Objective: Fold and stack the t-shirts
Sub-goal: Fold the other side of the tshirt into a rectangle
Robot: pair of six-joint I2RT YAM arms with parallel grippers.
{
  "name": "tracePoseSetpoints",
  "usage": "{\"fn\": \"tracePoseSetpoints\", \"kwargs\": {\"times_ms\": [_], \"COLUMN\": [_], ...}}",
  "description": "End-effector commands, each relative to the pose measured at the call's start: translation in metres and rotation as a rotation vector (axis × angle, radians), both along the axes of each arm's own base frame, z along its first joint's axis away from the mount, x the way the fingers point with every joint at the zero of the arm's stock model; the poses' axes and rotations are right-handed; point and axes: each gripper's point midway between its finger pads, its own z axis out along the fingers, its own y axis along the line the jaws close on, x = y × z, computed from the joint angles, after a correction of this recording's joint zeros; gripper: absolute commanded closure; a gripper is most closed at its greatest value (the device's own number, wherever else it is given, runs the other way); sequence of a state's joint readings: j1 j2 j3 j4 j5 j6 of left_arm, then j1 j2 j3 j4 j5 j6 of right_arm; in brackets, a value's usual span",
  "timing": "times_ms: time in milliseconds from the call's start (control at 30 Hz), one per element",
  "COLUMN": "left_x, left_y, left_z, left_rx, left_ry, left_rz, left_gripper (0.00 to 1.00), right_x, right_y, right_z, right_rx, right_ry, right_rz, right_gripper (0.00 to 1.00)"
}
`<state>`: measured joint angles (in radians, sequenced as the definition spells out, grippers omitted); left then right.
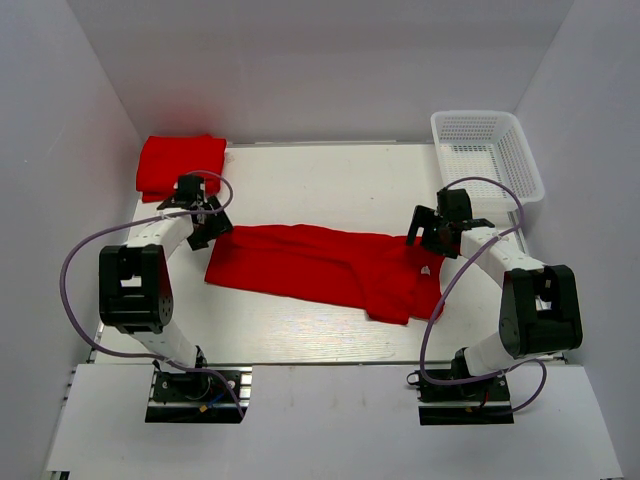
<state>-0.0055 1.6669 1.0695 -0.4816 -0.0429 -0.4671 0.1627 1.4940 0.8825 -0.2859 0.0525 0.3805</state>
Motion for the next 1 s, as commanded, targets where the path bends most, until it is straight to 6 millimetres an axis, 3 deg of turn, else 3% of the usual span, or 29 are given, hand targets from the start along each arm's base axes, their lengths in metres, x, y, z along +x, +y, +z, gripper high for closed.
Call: {"fn": "tracePoseSetpoints", "kwargs": {"times_ms": [0, 167, 200, 300, 367, 600, 633, 667, 867, 933, 967], "left_x": [0.015, 0.034, 0.038, 0.052, 0.061, 0.060, 0.061, 0.060, 0.072, 0.074, 0.074], "left_y": [0.003, -0.006, -0.010, -0.013, -0.018, -0.024, -0.024, -0.030, -0.037, -0.041, -0.048], "left_z": [0.032, 0.039, 0.032, 0.029, 0.020, 0.012, 0.017, 0.017, 0.062, 0.068, 0.082], "left_rx": [0.001, -0.041, -0.057, -0.069, -0.088, -0.115, -0.114, -0.109, -0.109, -0.124, -0.153], "left_ry": [-0.075, -0.100, -0.091, -0.088, -0.071, -0.056, -0.067, -0.067, -0.169, -0.190, -0.229], "left_rz": [0.024, -0.015, -0.036, -0.057, -0.079, -0.106, -0.107, -0.129, -0.174, -0.202, -0.229], "left_gripper": [0.20, 0.08, 0.05, 0.05, 0.11, 0.12, 0.12, 0.01, 0.01, 0.01, 0.01], "right_x": [0.008, 0.008, 0.008, 0.008, 0.008, 0.008, 0.008, 0.008, 0.002, 0.002, 0.001], "right_y": [-0.001, -0.001, 0.000, -0.001, -0.003, -0.007, -0.008, -0.006, -0.001, 0.002, 0.002], "right_z": [0.015, 0.016, 0.015, 0.013, 0.013, 0.014, 0.014, 0.013, 0.012, 0.015, 0.014], "right_rx": [0.000, 0.000, 0.001, -0.002, -0.007, -0.038, -0.037, -0.030, -0.005, 0.011, 0.014], "right_ry": [-0.059, -0.064, -0.058, -0.052, -0.050, -0.048, -0.045, -0.038, -0.026, -0.035, -0.031], "right_rz": [0.012, 0.017, 0.018, 0.020, 0.017, 0.010, 0.008, 0.010, 0.027, 0.041, 0.041], "right_gripper": [0.10, 0.10, 0.10, 0.10, 0.10, 0.10, 0.10, 0.10, 0.10, 0.10, 0.10]}}
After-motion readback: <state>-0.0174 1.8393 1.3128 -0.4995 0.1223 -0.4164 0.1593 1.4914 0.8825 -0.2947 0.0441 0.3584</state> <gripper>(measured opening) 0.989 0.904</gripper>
